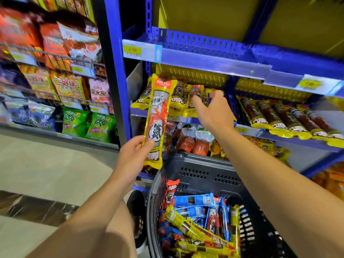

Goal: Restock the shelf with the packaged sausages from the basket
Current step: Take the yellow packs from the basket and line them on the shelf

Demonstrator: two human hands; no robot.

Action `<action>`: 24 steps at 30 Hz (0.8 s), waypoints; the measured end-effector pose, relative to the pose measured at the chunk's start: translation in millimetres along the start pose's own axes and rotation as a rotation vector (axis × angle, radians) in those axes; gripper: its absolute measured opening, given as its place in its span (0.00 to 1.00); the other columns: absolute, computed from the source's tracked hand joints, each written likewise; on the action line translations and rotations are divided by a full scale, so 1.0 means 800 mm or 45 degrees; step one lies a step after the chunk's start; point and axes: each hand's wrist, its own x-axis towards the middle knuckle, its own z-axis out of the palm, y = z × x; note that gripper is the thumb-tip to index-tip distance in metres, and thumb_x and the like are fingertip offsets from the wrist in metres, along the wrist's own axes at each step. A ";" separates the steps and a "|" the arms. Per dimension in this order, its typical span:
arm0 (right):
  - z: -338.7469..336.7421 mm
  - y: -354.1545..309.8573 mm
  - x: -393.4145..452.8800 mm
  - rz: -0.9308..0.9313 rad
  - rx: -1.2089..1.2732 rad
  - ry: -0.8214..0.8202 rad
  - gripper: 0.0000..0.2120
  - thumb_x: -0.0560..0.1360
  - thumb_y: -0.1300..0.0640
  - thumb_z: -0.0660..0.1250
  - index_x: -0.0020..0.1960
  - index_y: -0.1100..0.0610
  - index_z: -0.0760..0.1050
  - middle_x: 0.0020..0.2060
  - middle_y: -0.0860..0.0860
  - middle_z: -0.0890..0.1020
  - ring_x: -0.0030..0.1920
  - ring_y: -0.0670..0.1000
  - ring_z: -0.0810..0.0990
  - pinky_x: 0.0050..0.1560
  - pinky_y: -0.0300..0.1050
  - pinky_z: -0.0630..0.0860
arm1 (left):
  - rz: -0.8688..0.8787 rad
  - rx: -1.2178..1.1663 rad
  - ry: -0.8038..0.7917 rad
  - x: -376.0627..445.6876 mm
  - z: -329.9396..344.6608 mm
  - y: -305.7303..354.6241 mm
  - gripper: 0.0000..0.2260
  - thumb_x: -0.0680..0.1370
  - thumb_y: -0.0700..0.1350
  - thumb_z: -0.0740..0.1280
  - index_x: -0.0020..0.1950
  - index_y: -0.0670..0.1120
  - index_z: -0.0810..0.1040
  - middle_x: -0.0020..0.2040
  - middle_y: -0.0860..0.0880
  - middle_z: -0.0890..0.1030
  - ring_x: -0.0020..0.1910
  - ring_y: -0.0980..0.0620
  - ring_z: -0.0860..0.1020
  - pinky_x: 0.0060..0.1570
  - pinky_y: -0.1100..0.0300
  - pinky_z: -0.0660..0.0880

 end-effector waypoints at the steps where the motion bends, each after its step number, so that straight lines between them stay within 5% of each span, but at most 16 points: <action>1: 0.000 0.005 -0.008 -0.148 -0.056 0.070 0.27 0.77 0.40 0.62 0.68 0.56 0.68 0.58 0.54 0.75 0.57 0.58 0.73 0.54 0.53 0.70 | -0.002 -0.002 0.002 0.000 0.000 0.001 0.05 0.79 0.47 0.66 0.52 0.49 0.81 0.49 0.49 0.85 0.51 0.46 0.83 0.55 0.39 0.77; 6: 0.008 0.047 -0.045 -0.853 -0.507 0.158 0.26 0.76 0.44 0.60 0.70 0.55 0.73 0.66 0.54 0.75 0.67 0.60 0.70 0.68 0.57 0.66 | -0.010 0.008 -0.005 0.000 0.000 0.001 0.06 0.79 0.48 0.66 0.53 0.49 0.81 0.49 0.49 0.85 0.51 0.47 0.83 0.56 0.39 0.77; 9: 0.014 0.057 -0.046 -0.766 -0.673 0.039 0.29 0.76 0.42 0.57 0.73 0.54 0.69 0.71 0.54 0.71 0.72 0.62 0.65 0.71 0.63 0.62 | -0.014 0.013 0.006 -0.001 0.002 0.001 0.06 0.79 0.47 0.66 0.53 0.49 0.81 0.49 0.48 0.85 0.51 0.46 0.83 0.55 0.39 0.78; 24: 0.018 0.052 -0.016 -0.568 -0.677 -0.136 0.32 0.79 0.42 0.58 0.79 0.51 0.56 0.78 0.51 0.61 0.78 0.59 0.54 0.77 0.58 0.52 | -0.041 0.012 0.018 -0.006 0.006 0.004 0.07 0.80 0.47 0.65 0.54 0.48 0.81 0.48 0.49 0.86 0.50 0.47 0.83 0.52 0.45 0.80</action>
